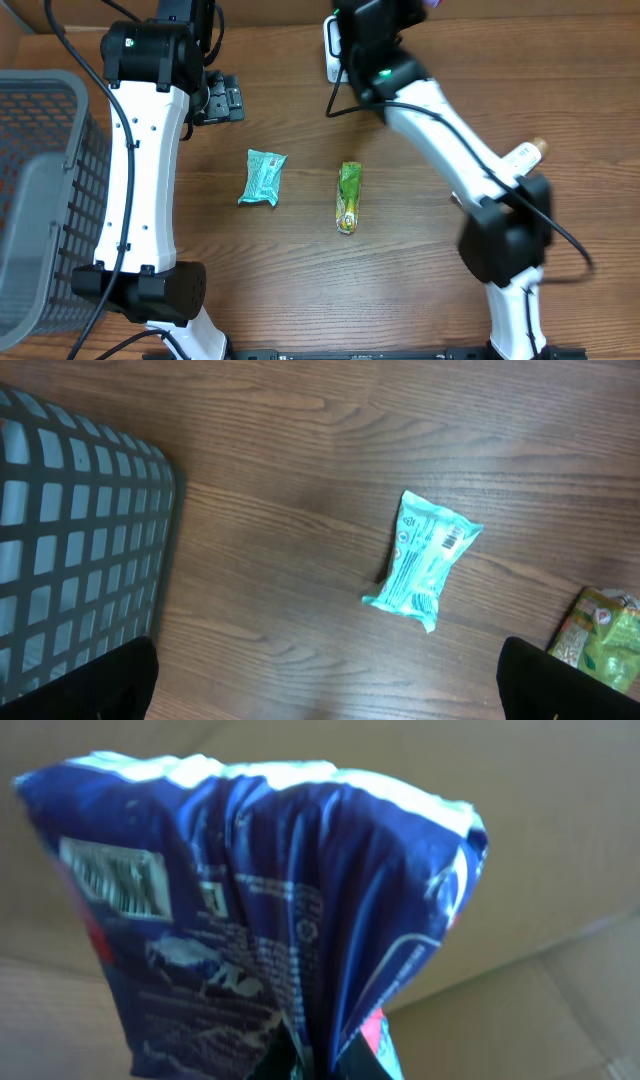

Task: Scan the item barcode
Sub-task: 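Hold the purple pack's barcode up to the white scanner with the right gripper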

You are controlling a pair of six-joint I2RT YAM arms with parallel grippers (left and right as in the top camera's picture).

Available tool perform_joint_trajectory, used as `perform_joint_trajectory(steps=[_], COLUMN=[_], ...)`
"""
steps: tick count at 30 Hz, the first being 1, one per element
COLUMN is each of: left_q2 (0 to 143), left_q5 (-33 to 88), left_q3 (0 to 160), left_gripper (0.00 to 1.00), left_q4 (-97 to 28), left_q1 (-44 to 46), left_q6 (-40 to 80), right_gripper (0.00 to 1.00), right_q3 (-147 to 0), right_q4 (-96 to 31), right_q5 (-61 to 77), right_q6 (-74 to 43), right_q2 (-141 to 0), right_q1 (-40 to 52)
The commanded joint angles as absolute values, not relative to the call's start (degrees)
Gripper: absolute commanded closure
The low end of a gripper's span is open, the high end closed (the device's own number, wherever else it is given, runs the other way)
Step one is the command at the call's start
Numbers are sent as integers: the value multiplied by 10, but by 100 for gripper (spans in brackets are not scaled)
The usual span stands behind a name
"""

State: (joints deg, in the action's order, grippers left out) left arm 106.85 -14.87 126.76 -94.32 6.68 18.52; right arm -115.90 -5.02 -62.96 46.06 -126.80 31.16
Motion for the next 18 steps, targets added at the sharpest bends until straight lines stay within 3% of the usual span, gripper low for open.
perform_joint_trajectory(steps=[1, 5, 18], left_q2=[1074, 1074, 1074], left_q5=[-156, -156, -156], left_q3=[1266, 1266, 1266], left_gripper=[0, 1, 0], left_q4=[-943, -943, -943], left_q1=[67, 67, 67], left_q6=[195, 195, 195], right_gripper=[96, 96, 96], right_q3=[-1163, -1163, -1163], right_q4=[50, 130, 160], right_q5=[-689, -667, -655], right_q6=[683, 738, 738], right_q2=[-1321, -1381, -1440], right_q1=[314, 314, 328])
